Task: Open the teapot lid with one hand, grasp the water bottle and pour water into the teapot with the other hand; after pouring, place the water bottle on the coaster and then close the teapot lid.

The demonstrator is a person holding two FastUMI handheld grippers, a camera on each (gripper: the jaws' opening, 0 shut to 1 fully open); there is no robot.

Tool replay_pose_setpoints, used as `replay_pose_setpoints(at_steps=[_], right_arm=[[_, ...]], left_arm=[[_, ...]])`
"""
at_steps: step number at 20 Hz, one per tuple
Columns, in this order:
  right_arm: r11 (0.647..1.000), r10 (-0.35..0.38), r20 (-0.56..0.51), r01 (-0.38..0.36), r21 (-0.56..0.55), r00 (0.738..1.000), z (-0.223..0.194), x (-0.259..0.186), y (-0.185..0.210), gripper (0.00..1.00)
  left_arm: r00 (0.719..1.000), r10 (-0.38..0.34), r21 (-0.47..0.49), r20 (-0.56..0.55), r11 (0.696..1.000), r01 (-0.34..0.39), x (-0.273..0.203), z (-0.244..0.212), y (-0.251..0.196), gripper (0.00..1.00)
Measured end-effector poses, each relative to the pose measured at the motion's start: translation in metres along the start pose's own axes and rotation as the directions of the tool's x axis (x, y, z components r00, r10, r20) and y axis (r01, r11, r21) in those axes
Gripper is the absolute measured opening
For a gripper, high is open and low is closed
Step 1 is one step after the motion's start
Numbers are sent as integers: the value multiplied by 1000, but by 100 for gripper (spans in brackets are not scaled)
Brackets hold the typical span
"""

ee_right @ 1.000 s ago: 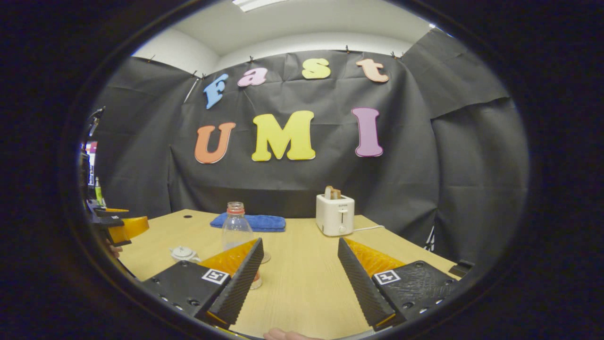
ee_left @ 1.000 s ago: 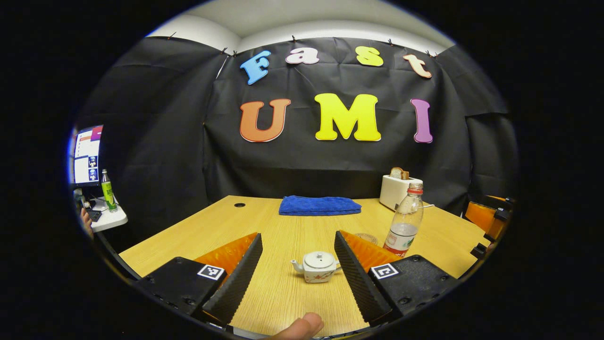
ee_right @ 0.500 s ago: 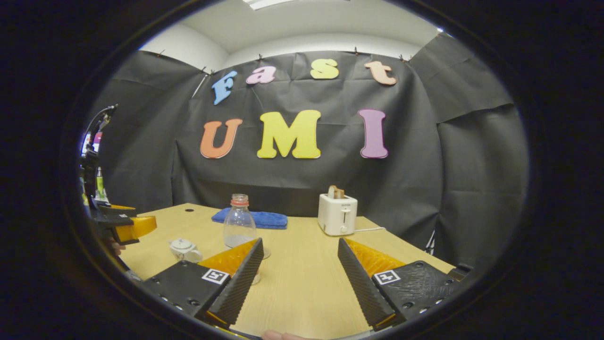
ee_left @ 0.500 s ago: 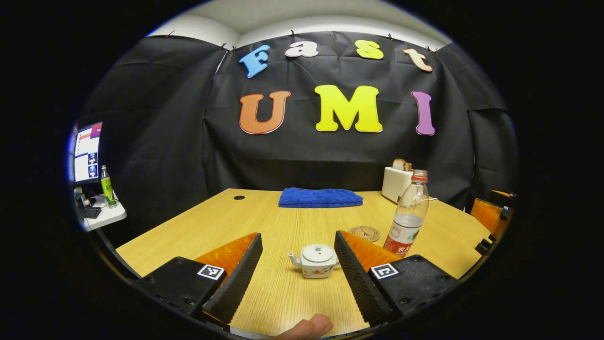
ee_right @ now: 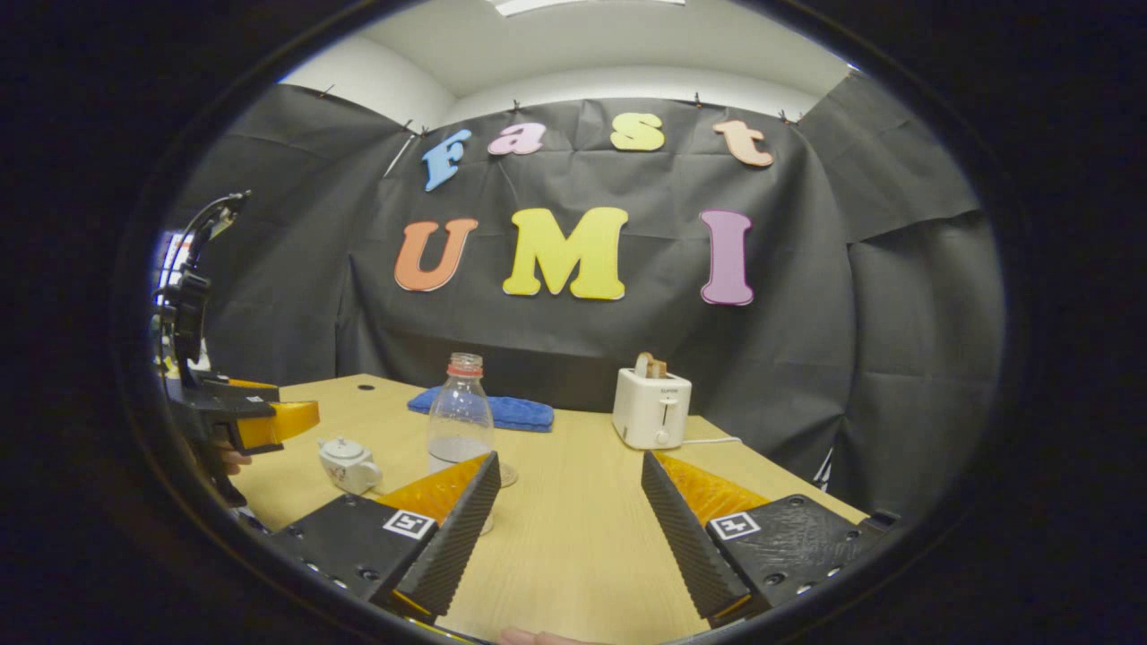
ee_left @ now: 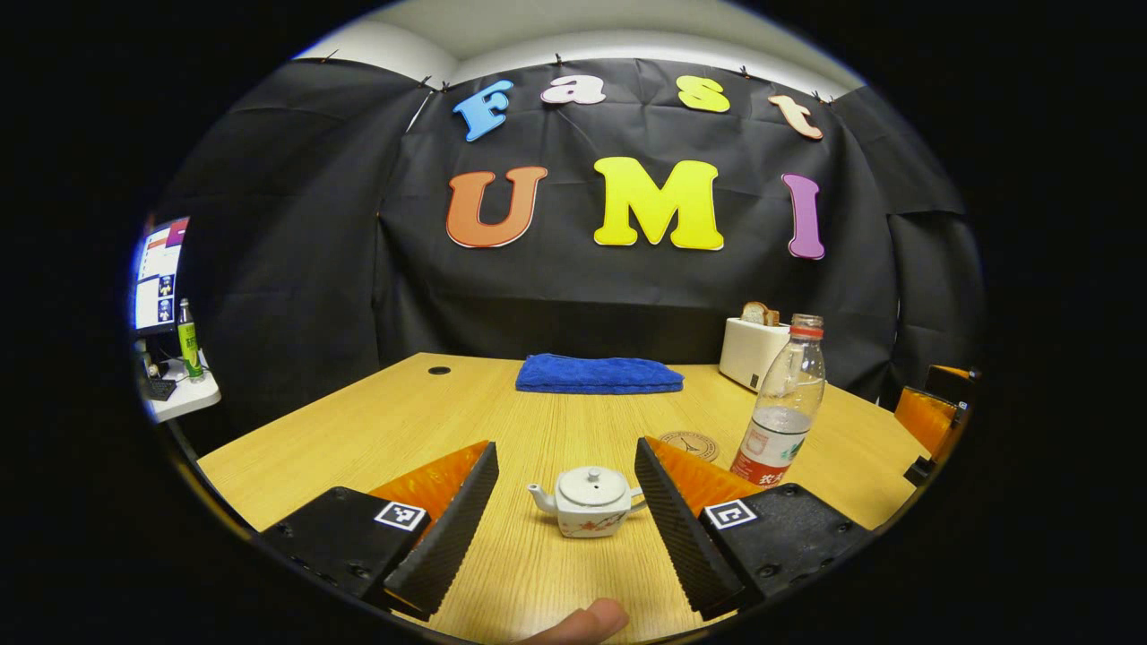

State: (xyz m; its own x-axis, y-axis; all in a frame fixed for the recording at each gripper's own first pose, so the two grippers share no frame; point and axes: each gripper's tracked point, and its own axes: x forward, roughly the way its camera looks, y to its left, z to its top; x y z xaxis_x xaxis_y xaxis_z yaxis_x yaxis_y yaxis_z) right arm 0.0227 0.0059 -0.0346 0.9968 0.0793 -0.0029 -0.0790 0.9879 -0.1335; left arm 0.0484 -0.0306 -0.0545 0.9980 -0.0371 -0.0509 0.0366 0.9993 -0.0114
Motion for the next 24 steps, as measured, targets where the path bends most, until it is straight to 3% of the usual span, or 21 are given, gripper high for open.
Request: replay_pose_setpoints(at_steps=[7,12,15,18,19,21,24], right_arm=[[996,82,-37,-81,34,996,-30,21,19,95],[991,110,-61,-105,81,992,-47,32,19,97],[987,130,-76,-121,106,989,-56,34,20,97],[985,139,-79,-129,116,987,-58,38,18,97],[984,142,-81,-132,116,987,-59,38,18,97],[982,158,-93,-146,121,983,-63,40,23,97],[978,175,-111,-159,134,978,-67,42,27,97]], left_arm=[[999,-28,59,-28,998,30,37,-20,-16,92],[998,-57,37,3,998,57,50,-17,-19,69],[995,-90,62,-48,994,93,61,-34,-26,51],[997,-69,102,-33,992,72,62,-32,-22,39],[998,-55,111,-31,992,58,63,-32,-19,27],[999,-46,110,-26,993,48,71,-34,-18,13],[999,-44,91,-27,995,47,66,-30,-17,6]])
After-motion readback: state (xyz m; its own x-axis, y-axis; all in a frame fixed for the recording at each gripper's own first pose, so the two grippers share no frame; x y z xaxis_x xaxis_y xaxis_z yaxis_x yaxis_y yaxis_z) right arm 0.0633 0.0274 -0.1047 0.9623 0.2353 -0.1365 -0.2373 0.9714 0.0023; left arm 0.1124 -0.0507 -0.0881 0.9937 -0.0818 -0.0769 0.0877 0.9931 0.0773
